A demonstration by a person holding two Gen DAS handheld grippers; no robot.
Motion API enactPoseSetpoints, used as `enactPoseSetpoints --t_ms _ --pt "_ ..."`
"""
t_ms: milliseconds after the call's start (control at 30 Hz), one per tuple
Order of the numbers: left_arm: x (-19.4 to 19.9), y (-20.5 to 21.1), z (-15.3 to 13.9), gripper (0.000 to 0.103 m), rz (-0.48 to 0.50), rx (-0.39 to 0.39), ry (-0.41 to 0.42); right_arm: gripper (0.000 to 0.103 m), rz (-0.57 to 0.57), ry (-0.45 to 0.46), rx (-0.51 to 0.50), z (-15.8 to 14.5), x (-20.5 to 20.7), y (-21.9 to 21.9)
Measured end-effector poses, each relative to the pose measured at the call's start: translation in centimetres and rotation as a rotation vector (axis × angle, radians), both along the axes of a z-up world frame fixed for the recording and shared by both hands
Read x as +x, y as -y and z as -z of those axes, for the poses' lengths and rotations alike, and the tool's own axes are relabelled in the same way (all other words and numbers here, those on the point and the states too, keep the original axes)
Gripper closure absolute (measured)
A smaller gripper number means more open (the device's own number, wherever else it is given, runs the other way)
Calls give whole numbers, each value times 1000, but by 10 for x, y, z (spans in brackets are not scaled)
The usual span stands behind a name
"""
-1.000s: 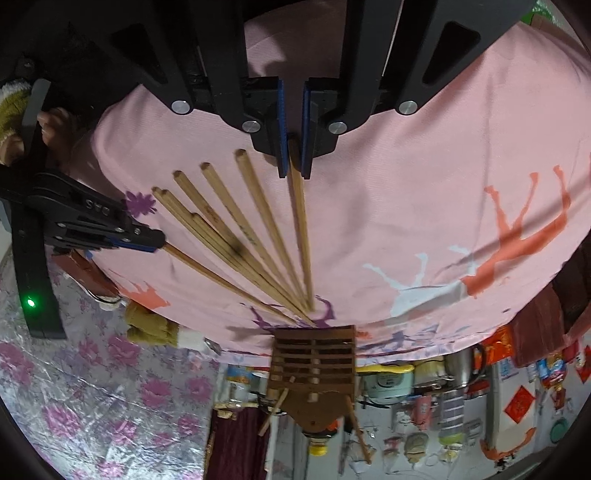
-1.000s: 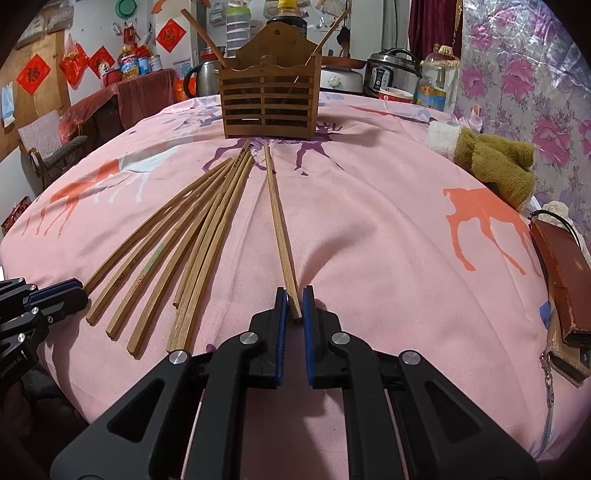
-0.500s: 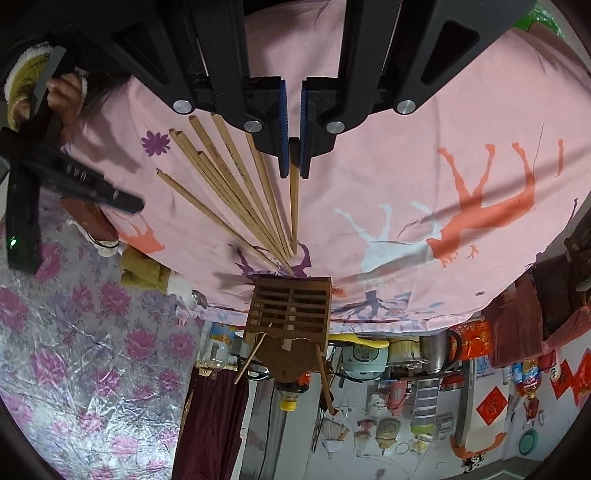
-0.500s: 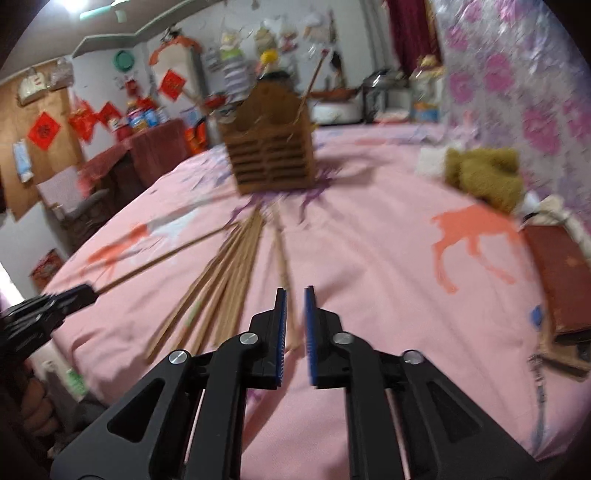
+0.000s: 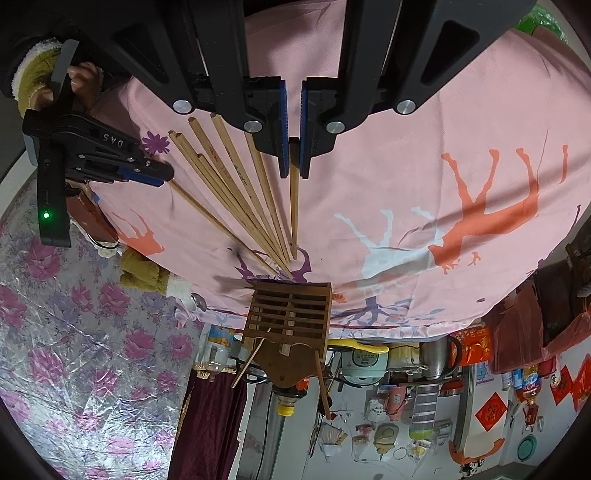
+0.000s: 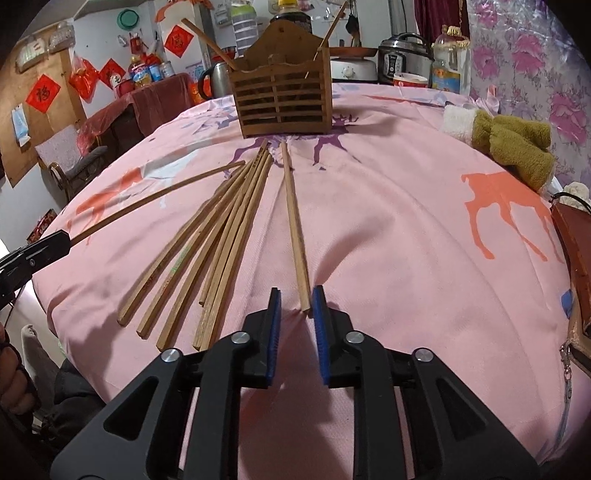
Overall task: Organize utensils
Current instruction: 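Lift both chopsticks and carry them toward the slatted wooden holder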
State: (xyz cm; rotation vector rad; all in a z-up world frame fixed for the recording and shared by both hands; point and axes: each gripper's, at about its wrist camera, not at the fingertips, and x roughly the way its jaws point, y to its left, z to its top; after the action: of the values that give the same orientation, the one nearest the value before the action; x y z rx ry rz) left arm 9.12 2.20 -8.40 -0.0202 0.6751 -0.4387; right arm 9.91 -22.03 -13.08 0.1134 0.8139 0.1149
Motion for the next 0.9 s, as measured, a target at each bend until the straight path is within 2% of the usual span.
enactPoseSetpoints --t_ms 100,167,233,400,567,633,700,767,900 --pt "0 2 2 97 1 4 -3 78 4 21 -52 0 -2 -7" --pt "0 1 3 97 0 5 -6 84 3 27 -60 0 -4 -8" --pt "0 0 3 97 -4 1 -7 95 12 39 -59 -3 -7 -7" --pt "0 -4 -9 97 -28 -9 15 96 47 164 -30 -35 -23 -1" --pt "6 -6 -33 97 -32 -25 52 96 59 238 -1 -68 -25 9" --pt "10 -3 -42 97 -29 -27 66 91 16 226 23 -75 -23 11" --pt "13 0 -50 97 -24 -29 83 88 -13 190 20 -68 -20 9" --pt "13 3 -56 97 -23 -31 97 82 -15 151 -7 -53 -17 6" --pt "13 6 -63 97 -17 -45 113 81 -30 39 -20 -18 -6 1"
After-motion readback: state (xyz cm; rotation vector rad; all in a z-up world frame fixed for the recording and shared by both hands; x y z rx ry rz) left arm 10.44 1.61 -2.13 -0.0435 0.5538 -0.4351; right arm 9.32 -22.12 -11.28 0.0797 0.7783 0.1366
